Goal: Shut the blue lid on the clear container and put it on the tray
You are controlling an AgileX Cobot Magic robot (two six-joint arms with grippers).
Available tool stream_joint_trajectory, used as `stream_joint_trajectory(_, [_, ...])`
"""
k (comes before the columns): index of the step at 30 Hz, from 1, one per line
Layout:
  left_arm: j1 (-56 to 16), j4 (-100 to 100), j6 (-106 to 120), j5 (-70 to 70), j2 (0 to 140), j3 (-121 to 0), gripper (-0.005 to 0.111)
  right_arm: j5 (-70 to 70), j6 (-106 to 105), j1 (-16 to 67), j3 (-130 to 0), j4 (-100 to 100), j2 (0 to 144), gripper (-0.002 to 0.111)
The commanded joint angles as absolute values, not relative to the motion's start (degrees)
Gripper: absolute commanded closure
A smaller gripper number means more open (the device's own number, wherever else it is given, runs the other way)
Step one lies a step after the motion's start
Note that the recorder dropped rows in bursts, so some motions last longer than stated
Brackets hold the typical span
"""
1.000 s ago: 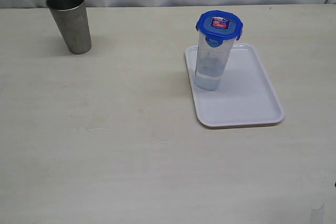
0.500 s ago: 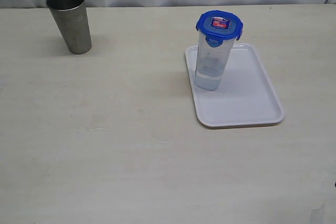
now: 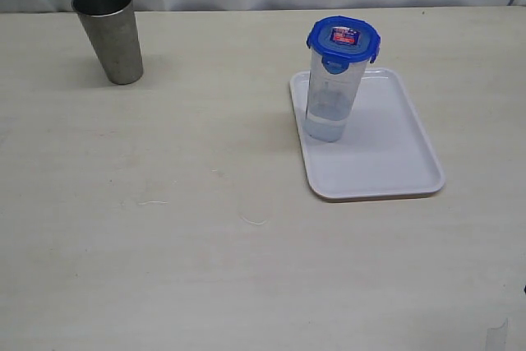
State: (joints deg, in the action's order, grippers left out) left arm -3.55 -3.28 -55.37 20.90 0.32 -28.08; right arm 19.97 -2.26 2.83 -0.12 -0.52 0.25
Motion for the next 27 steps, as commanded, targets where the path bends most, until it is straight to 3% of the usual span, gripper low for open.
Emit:
stream_joint_trajectory(1, [1.3, -3.7, -55.5, 20.9, 0.0, -27.5, 0.107, 19.8, -2.2, 2.6, 0.0, -0.7, 0.0, 0.104])
stream_joint_trajectory(19, [2.1, -3.7, -55.4, 20.5, 0.0, -26.9, 0.107, 19.8, -2.2, 2.6, 0.0, -0.7, 0.0, 0.104])
stream_joint_trajectory(27, [2.1, -3.7, -55.4, 17.2, 0.0, -15.5, 0.107, 19.8, -2.2, 2.6, 0.0, -0.7, 0.0, 0.104])
